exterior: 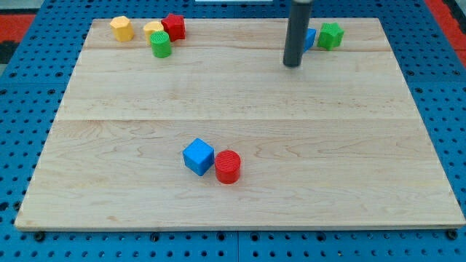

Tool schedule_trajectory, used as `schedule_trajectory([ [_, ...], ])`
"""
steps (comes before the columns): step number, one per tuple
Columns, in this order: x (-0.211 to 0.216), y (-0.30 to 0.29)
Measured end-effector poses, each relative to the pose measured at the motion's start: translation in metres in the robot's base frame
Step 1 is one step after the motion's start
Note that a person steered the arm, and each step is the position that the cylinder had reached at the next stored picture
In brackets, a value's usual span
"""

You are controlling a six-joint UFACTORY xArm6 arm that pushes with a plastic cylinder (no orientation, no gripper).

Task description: Slide the red circle closer to the blue triangle

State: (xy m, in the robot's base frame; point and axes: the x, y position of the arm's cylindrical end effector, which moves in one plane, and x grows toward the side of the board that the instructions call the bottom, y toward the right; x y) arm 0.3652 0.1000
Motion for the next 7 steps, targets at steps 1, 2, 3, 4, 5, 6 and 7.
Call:
schedule_trajectory([
  [1,0.114,0.000],
  [2,0.191,-0.059],
  [3,0.194,-0.115],
  [4,0.150,-0.121],
  [5,0.109,-0.121],
  [6,0.065,-0.124],
  [7,0.059,-0.162],
])
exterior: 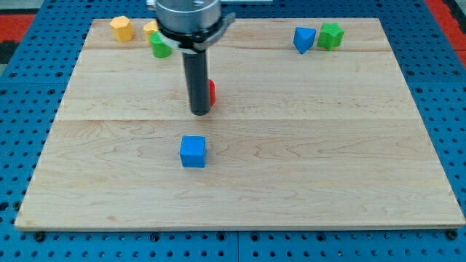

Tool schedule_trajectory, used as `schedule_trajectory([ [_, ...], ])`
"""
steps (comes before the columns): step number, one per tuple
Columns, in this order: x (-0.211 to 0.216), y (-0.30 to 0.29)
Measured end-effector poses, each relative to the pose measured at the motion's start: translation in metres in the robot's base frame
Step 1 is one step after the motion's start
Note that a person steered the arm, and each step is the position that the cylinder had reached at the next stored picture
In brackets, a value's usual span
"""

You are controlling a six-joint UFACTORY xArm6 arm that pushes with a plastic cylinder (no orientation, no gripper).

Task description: Slide the red circle closer to the blue triangle

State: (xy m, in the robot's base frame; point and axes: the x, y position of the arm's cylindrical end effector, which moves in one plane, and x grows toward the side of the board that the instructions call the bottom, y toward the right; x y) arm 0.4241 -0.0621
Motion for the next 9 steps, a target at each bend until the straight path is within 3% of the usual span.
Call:
schedule_trajectory([
  [2,-0.055,-0.016],
  [4,-0.086,0.126],
  [5,-0.090,0.128],
  [6,-0.082,0.081],
  [8,-0.118,0.165],
  [9,-0.037,0.156],
])
